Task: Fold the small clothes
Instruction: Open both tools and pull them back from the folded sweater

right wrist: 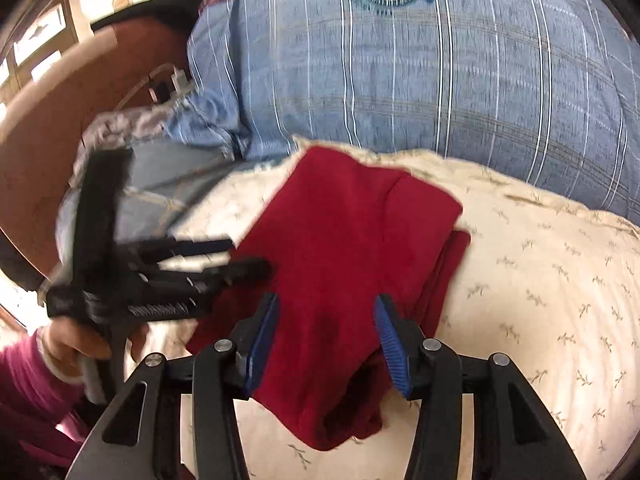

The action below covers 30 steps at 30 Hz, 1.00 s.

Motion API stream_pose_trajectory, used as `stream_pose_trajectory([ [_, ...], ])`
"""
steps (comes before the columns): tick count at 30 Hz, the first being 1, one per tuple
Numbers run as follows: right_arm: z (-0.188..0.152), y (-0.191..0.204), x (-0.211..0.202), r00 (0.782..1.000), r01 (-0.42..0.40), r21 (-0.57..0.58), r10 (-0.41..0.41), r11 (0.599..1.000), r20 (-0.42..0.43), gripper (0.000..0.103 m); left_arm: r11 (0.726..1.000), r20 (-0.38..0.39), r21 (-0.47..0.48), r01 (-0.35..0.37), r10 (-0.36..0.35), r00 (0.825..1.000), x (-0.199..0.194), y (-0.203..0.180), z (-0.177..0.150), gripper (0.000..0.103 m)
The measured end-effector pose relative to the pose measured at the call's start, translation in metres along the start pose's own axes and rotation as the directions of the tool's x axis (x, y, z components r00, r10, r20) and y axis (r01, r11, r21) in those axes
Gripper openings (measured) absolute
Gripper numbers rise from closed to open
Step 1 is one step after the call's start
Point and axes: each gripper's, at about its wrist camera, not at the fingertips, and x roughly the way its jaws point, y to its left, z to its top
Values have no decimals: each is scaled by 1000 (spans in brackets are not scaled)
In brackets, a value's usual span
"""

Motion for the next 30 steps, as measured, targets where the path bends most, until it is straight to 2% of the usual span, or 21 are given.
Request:
stream_pose_trajectory([
  [3, -9, -11, 19, 988, 148, -2, -148, 989, -44, 41, 1000, 9, 4, -9, 9, 1000, -1, -1, -1, 70],
  [4, -12, -16, 27, 985, 158, 10, -157, 987, -69, 43, 1000, 13, 7, -17, 17, 1000, -1, -3, -1, 70],
  [6, -19, -26, 35, 991, 107, 70, -101, 992, -92, 42, 999, 22, 14, -31, 31, 999, -2, -5, -1, 70],
  [10, -21, -27, 22, 995, 94, 92, -89, 991, -53, 42, 999, 33, 15, -41, 41, 999, -4, -6, -2, 70],
  [14, -14, -21, -8, 991, 126, 83, -129, 989, 38, 44, 998, 43, 15, -62, 62, 997, -8, -7, -3, 70],
  [16, -6, -17, -19, 990, 102, 89, -111, 991, 92, 45, 998, 47, 4, -63, 63, 997, -10, -6, -3, 70],
  [18, 5, -11, -15, 990, 86, 76, -94, 993, 109, 45, 998, 49, -8, -69, 69, 996, -11, -5, -4, 70],
  [22, 17, -1, 13, 990, 117, 32, -119, 993, 80, 42, 997, 44, -13, -82, 82, 996, -13, -5, -6, 70],
  [24, 21, -8, 37, 987, 155, 47, -157, 987, 36, 40, 996, 43, -14, -88, 88, 995, -14, -5, -7, 70],
  [27, 24, -21, 64, 982, 191, 85, -191, 978, -10, 29, 995, 48, -18, -94, 95, 994, -17, -4, -9, 70],
  [30, 31, -31, 76, 983, 182, 115, -182, 976, -10, 29, 995, 55, -16, -102, 103, 993, -18, -3, -9, 70],
])
